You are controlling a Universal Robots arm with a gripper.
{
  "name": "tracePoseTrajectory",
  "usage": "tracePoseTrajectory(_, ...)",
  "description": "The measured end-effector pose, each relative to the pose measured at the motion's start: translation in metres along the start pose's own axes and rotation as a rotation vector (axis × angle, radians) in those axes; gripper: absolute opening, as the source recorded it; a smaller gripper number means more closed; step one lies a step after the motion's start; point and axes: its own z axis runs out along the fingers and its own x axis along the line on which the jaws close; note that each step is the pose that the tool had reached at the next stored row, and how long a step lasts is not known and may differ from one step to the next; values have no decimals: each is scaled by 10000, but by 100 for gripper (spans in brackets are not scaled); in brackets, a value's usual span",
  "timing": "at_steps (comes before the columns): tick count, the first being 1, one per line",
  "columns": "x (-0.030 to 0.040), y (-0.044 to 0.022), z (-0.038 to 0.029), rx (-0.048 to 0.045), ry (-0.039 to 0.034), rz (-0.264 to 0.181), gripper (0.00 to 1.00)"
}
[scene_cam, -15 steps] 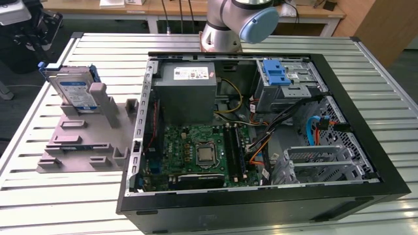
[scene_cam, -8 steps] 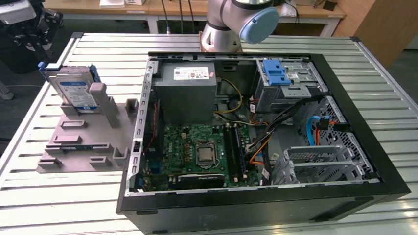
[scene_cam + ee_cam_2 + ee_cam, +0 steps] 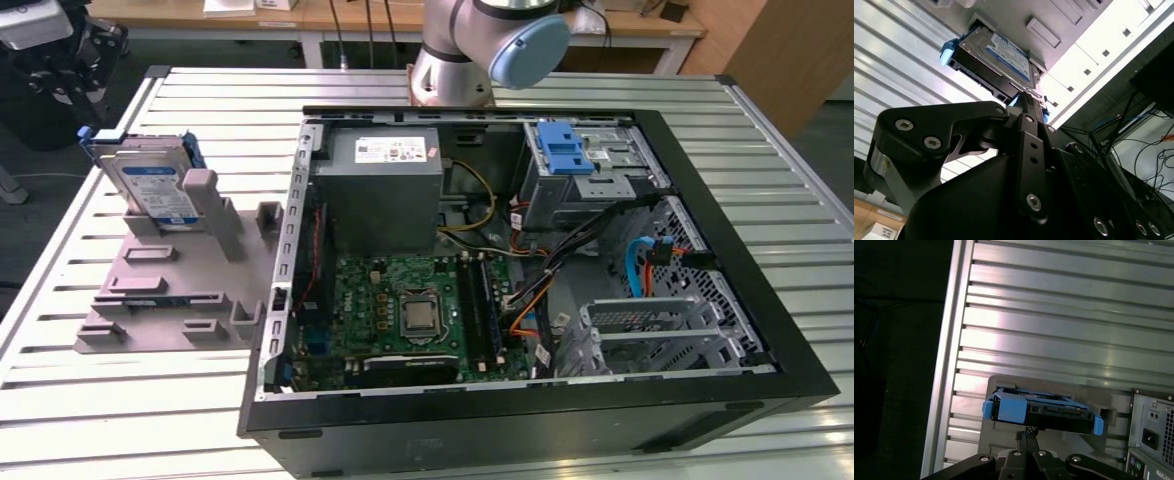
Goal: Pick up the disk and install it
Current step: 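Pick up the disk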
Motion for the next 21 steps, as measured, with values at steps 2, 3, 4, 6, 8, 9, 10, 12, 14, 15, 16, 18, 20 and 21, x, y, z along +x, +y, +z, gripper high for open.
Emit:
tracePoseTrajectory(2, 0, 0, 1, 0, 10, -288, 11)
tracePoseTrajectory(3, 0, 0, 1, 0, 17, -462, 11)
tracePoseTrajectory(4, 0, 0, 2, 0, 23, -633, 11)
tracePoseTrajectory(6, 0, 0, 1, 1, 35, -967, 11)
tracePoseTrajectory(8, 0, 0, 2, 1, 43, -1219, 11)
tracePoseTrajectory(9, 0, 0, 2, 1, 47, -1318, 11)
tracePoseTrajectory(10, 0, 0, 2, 1, 50, -1405, 11)
tracePoseTrajectory(12, 0, 0, 2, 1, 53, -1460, 11)
tracePoseTrajectory(14, 0, 0, 2, 1, 53, -1464, 11)
tracePoseTrajectory(15, 0, 0, 2, 1, 53, -1464, 11)
tracePoseTrajectory(16, 0, 0, 2, 1, 53, -1465, 11)
tracePoseTrajectory(18, 0, 0, 2, 1, 53, -1466, 11)
tracePoseTrajectory(20, 0, 0, 2, 1, 53, -1466, 11)
tracePoseTrajectory(21, 0, 0, 2, 1, 53, -1467, 11)
